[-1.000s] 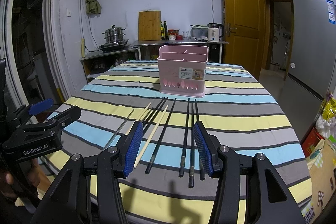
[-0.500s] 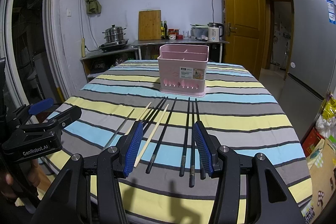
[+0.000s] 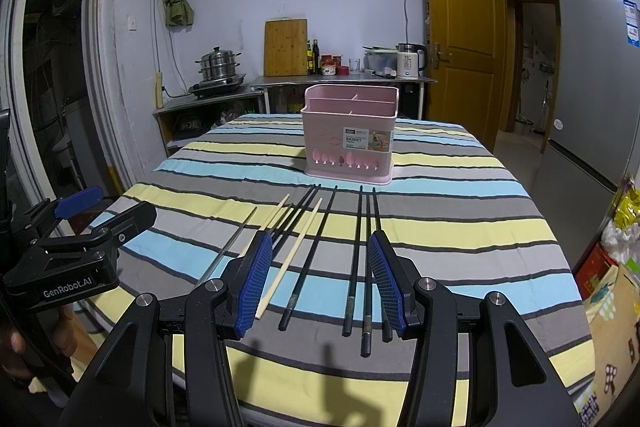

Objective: Organize utensils

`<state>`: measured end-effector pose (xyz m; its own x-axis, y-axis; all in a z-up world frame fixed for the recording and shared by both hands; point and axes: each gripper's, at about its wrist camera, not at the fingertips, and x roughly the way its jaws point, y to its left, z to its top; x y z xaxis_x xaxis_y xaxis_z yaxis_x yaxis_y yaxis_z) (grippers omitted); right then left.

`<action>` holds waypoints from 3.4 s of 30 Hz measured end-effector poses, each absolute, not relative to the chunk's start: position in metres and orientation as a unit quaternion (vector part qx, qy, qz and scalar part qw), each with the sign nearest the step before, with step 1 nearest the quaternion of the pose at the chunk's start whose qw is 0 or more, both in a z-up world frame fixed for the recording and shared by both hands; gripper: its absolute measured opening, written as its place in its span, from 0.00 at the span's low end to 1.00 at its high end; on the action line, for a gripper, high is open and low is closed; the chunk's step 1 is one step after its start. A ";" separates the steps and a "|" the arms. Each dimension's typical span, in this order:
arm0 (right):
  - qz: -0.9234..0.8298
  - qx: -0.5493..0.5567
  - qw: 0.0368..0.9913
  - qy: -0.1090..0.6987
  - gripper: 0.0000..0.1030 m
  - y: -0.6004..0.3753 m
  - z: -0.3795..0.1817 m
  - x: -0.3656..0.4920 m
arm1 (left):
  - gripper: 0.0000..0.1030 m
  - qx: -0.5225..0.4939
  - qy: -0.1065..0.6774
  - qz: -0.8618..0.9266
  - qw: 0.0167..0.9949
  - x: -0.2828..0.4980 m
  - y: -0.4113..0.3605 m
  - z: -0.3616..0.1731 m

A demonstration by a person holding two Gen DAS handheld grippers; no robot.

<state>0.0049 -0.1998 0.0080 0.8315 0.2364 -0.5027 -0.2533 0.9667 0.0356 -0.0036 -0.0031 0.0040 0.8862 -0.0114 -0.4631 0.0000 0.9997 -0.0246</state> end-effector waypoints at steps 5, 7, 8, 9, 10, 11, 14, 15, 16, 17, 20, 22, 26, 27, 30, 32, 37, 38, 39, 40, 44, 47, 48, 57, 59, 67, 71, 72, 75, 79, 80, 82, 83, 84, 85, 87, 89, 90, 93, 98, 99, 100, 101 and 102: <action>0.128 -0.016 0.957 0.260 0.50 -0.200 0.008 0.005 | 0.95 -0.012 0.238 -0.003 0.971 -0.004 -0.003 0.004; 0.128 -0.016 0.957 0.260 0.50 -0.200 0.008 0.005 | 0.95 -0.012 0.238 -0.003 0.971 -0.004 -0.003 0.004; 0.128 -0.016 0.957 0.261 0.50 -0.200 0.008 0.005 | 0.95 -0.012 0.238 -0.003 0.971 -0.004 -0.003 0.004; 0.128 -0.016 0.957 0.261 0.50 -0.200 0.008 0.005 | 0.95 -0.012 0.238 -0.003 0.971 -0.004 -0.003 0.004; 0.128 -0.016 0.957 0.261 0.50 -0.200 0.008 0.005 | 0.95 -0.012 0.238 -0.003 0.971 -0.004 -0.003 0.004; 0.128 -0.016 0.957 0.261 0.50 -0.200 0.008 0.005 | 0.95 -0.012 0.238 -0.003 0.971 -0.004 -0.003 0.004; 0.128 -0.017 0.957 0.261 0.50 -0.200 0.008 0.005 | 0.95 -0.012 0.238 -0.003 0.971 -0.004 -0.003 0.004; 0.128 -0.017 0.957 0.261 0.50 -0.200 0.008 0.005 | 0.95 -0.012 0.238 -0.003 0.971 -0.004 -0.003 0.004; 0.128 -0.017 0.957 0.260 0.50 -0.200 0.008 0.005 | 0.95 -0.012 0.238 -0.003 0.971 -0.004 -0.004 0.004; 0.128 -0.017 0.957 0.261 0.50 -0.200 0.008 0.005 | 0.95 -0.012 0.238 -0.003 0.971 -0.004 -0.004 0.004; 0.128 -0.016 0.957 0.261 0.50 -0.200 0.008 0.005 | 0.95 -0.011 0.238 -0.003 0.971 -0.004 -0.004 0.004; 0.128 -0.016 0.957 0.261 0.50 -0.200 0.008 0.006 | 0.95 -0.011 0.238 -0.004 0.971 -0.004 -0.005 0.004; 0.128 -0.016 0.957 0.261 0.50 -0.201 0.008 0.006 | 0.95 -0.011 0.238 -0.004 0.971 -0.004 -0.005 0.004; 0.128 -0.016 0.957 0.261 0.50 -0.201 0.009 0.006 | 0.95 -0.011 0.238 -0.004 0.971 -0.004 -0.006 0.004; 0.128 -0.016 0.956 0.262 0.50 -0.197 0.006 0.006 | 0.95 -0.009 0.240 -0.005 0.971 -0.002 -0.009 0.001; 0.128 -0.015 0.956 0.263 0.50 -0.196 0.005 0.009 | 0.95 -0.008 0.243 -0.007 0.970 0.000 -0.010 -0.001; 0.129 -0.015 0.955 0.267 0.50 -0.197 0.002 0.016 | 0.95 -0.006 0.248 -0.011 0.969 0.006 -0.010 -0.004; 0.129 -0.015 0.955 0.268 0.50 -0.200 0.003 0.017 | 0.95 -0.005 0.249 -0.011 0.968 0.007 -0.010 -0.004; 0.129 -0.015 0.954 0.270 0.50 -0.200 0.002 0.018 | 0.95 -0.005 0.251 -0.012 0.968 0.009 -0.009 -0.005; 0.128 -0.015 0.954 0.272 0.50 -0.200 0.001 0.020 | 0.95 -0.004 0.252 -0.013 0.968 0.010 -0.009 -0.006; 0.127 -0.014 0.951 0.283 0.50 -0.202 -0.004 0.027 | 0.95 -0.002 0.263 -0.018 0.965 0.021 -0.007 -0.012; 0.127 -0.013 0.948 0.292 0.50 -0.204 -0.009 0.037 | 0.95 -0.006 0.277 -0.025 0.961 0.033 -0.003 -0.018; 0.127 -0.013 0.947 0.295 0.50 -0.205 -0.011 0.041 | 0.95 -0.011 0.284 -0.028 0.958 0.038 -0.001 -0.021; 0.124 -0.012 0.940 0.318 0.50 -0.210 -0.020 0.077 | 0.86 -0.031 0.337 -0.045 0.940 0.088 0.009 -0.034; 0.124 -0.012 0.938 0.324 0.50 -0.211 -0.023 0.085 | 0.86 -0.036 0.357 -0.050 0.932 0.099 0.007 -0.038; 0.115 -0.014 0.930 0.350 0.50 -0.219 -0.031 0.120 | 0.78 -0.034 0.415 -0.059 0.907 0.132 0.000 -0.060; 0.111 -0.011 0.924 0.365 0.45 -0.224 -0.036 0.136 | 0.67 -0.037 0.431 -0.064 0.900 0.141 0.000 -0.066; 0.109 -0.010 0.923 0.369 0.44 -0.225 -0.038 0.140 | 0.65 -0.035 0.434 -0.066 0.898 0.142 -0.001 -0.068; 0.107 -0.010 0.917 0.384 0.34 -0.227 -0.045 0.153 | 0.57 -0.036 0.445 -0.067 0.892 0.146 0.000 -0.072; 0.104 -0.014 0.909 0.404 0.24 -0.229 -0.053 0.168 | 0.53 -0.033 0.447 -0.065 0.891 0.151 0.002 -0.075; 0.104 -0.016 0.907 0.407 0.23 -0.229 -0.055 0.171 | 0.52 -0.030 0.448 -0.066 0.891 0.152 0.002 -0.075; 0.105 -0.018 0.903 0.417 0.22 -0.229 -0.059 0.179 | 0.52 -0.022 0.448 -0.065 0.892 0.154 0.000 -0.076; 0.105 -0.020 0.901 0.420 0.21 -0.228 -0.060 0.183 | 0.51 -0.019 0.448 -0.064 0.892 0.154 -0.001 -0.076; 0.106 -0.023 0.899 0.425 0.20 -0.228 -0.062 0.188 | 0.51 -0.016 0.447 -0.063 0.892 0.155 -0.002 -0.076; 0.107 -0.023 0.897 0.428 0.19 -0.227 -0.063 0.191 | 0.51 -0.012 0.447 -0.063 0.892 0.156 -0.003 -0.076; 0.110 -0.023 0.893 0.436 0.19 -0.226 -0.067 0.198 | 0.51 -0.002 0.448 -0.061 0.892 0.157 -0.006 -0.076; 0.112 -0.025 0.891 0.440 0.18 -0.226 -0.068 0.203 | 0.51 0.008 0.450 -0.060 0.891 0.159 -0.008 -0.076; 0.113 -0.026 0.890 0.440 0.18 -0.225 -0.069 0.206 | 0.51 0.011 0.451 -0.060 0.890 0.160 -0.009 -0.076; 0.116 -0.029 0.889 0.443 0.18 -0.223 -0.069 0.212 | 0.50 0.017 0.452 -0.061 0.890 0.162 -0.010 -0.076; 0.120 -0.037 0.883 0.452 0.16 -0.219 -0.068 0.222 | 0.37 0.020 0.453 -0.065 0.889 0.163 -0.011 -0.075; 0.121 -0.036 0.883 0.452 0.14 -0.218 -0.069 0.223 | 0.35 0.022 0.453 -0.067 0.889 0.163 -0.011 -0.074; 0.122 -0.036 0.882 0.454 0.10 -0.218 -0.069 0.223 | 0.30 0.023 0.454 -0.068 0.888 0.164 -0.012 -0.074; 0.123 -0.036 0.881 0.455 0.08 -0.218 -0.069 0.224 | 0.25 0.025 0.454 -0.069 0.888 0.165 -0.012 -0.073; 0.124 -0.033 0.881 0.456 0.06 -0.218 -0.069 0.224 | 0.23 0.025 0.454 -0.069 0.888 0.165 -0.012 -0.073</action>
